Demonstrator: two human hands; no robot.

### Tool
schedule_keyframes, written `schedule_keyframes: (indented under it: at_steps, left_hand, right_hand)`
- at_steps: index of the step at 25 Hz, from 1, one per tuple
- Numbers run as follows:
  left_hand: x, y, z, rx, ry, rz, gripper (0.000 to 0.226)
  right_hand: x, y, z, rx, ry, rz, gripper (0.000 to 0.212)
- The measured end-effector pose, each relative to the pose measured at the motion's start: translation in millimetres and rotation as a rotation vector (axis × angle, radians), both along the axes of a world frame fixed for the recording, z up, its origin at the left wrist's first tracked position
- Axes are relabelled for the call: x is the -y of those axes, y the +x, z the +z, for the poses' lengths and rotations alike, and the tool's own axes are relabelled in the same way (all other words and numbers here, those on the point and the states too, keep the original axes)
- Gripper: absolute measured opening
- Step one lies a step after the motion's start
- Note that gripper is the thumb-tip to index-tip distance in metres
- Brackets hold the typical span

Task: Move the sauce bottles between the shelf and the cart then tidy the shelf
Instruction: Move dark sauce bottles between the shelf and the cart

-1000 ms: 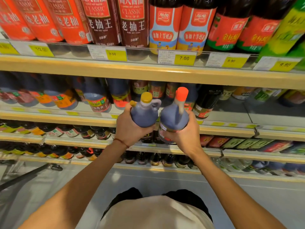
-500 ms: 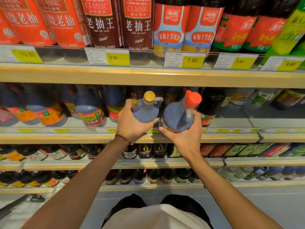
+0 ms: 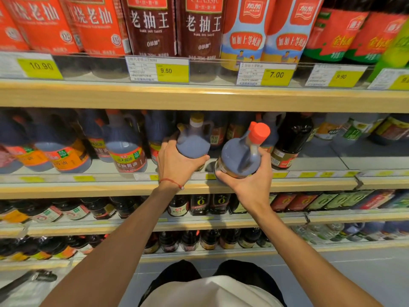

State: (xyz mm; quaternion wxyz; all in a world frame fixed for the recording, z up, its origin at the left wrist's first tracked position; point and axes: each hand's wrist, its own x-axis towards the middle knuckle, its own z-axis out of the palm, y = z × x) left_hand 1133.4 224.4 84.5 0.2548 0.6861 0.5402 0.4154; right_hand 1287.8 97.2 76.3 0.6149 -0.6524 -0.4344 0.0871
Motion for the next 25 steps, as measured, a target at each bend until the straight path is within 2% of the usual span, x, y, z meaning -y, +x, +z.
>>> schedule_keyframes:
  at_steps: [4,8,12,17,20,22,24,25]
  left_hand:
    - [0,1,-1,0.075,-0.045,0.037,0.095]
    - [3,7,2,0.087,-0.003,0.036,0.079]
    - [8,12,5,0.072,0.031,0.106,0.074]
    - [10,8,12,-0.039,-0.055,0.135,0.075]
    - [22,1,9,0.092,0.074,0.096,0.067]
    - [40,-9,16,0.254,0.06,0.011,0.055]
    - [60,-14,35,0.39,-0.207,-0.271,0.046]
    - [67,-14,44,0.416,-0.363,-0.455,0.049]
  right_hand:
    - [0,-2,1,-0.009,-0.016,0.01,0.093]
    - [2,-6,10,-0.028,-0.045,0.017,0.092]
    - [6,-9,19,-0.049,-0.074,0.029,0.092]
    - [14,-10,33,-0.061,-0.11,0.057,0.092]
    - [24,-12,42,-0.087,-0.125,0.089,0.091]
    - [30,-12,48,-0.104,-0.144,0.121,0.091]
    - [35,-11,52,-0.111,-0.171,0.155,0.091]
    - [38,-11,55,-0.114,-0.182,0.18,0.091]
